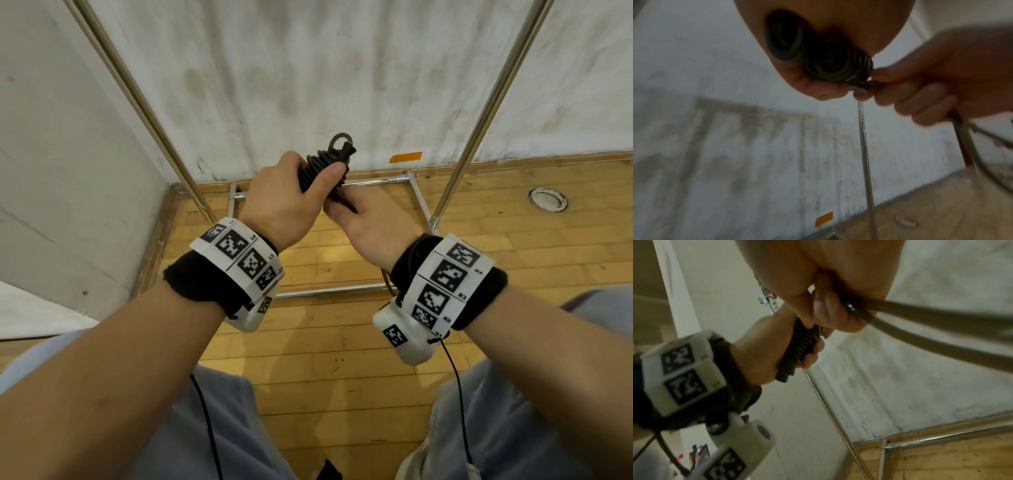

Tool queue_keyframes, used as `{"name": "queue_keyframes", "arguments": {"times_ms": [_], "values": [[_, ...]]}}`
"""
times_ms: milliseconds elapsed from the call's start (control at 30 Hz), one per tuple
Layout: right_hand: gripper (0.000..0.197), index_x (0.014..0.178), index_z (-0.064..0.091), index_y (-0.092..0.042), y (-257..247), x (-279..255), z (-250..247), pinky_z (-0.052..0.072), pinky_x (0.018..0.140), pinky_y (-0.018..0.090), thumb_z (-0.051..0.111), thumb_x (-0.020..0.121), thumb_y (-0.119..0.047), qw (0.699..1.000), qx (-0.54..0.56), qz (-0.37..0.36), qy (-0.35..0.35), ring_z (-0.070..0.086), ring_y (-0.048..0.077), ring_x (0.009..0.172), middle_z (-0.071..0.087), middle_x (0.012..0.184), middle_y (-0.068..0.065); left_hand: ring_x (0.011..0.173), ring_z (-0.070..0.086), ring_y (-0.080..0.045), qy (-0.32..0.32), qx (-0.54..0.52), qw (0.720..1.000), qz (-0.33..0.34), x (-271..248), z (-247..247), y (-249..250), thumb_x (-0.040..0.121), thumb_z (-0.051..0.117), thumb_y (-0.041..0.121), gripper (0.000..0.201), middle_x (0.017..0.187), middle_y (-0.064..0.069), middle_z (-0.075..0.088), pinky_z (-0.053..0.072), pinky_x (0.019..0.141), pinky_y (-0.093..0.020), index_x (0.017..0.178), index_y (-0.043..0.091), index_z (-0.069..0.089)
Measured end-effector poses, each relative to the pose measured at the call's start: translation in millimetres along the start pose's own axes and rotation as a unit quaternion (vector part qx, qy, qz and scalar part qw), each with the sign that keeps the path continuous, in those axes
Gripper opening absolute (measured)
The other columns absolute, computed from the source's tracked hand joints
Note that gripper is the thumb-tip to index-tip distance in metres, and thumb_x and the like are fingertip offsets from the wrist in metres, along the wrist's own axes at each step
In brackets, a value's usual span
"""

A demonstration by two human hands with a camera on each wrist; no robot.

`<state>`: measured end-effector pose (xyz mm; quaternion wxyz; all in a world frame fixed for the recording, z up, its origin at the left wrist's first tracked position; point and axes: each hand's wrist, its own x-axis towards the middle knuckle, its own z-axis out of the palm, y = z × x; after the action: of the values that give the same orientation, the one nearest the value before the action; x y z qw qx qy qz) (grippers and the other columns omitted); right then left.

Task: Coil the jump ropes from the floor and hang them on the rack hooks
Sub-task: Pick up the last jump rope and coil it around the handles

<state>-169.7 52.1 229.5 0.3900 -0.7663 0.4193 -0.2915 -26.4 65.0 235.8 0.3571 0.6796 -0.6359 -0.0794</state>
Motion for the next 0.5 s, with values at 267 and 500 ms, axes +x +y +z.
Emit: {"name": "queue_keyframes", "arguments": {"times_ms": [267,500], "values": [[0.037,0.059,0.047,-0.026,-1,3,-9,0.025,0.041,0.015,0.047,0.096,-0.018,1.000,0.002,0.017,0.026,0.036,0.004,0.037,0.039,0.049,-0.008,0.057,0.047,-0.004,-0.018,0.000,1.000,-0.015,0,12,1,0.088,0.044,0.064,0.043,0.065,0.009,0.050,0.028,0.047,-0.024,0.087,0.021,0.043],[0.038,0.060,0.046,-0.027,3,1,-15,0.027,0.044,0.015,0.043,0.097,-0.015,0.999,0.023,0.020,0.037,0.036,0.001,0.041,0.042,0.056,-0.007,0.057,0.052,-0.016,-0.155,-0.139,0.975,-0.075,-4,13,11,0.096,0.034,0.054,0.038,0.075,-0.001,0.055,0.044,0.052,-0.033,0.106,0.017,0.034]]}}
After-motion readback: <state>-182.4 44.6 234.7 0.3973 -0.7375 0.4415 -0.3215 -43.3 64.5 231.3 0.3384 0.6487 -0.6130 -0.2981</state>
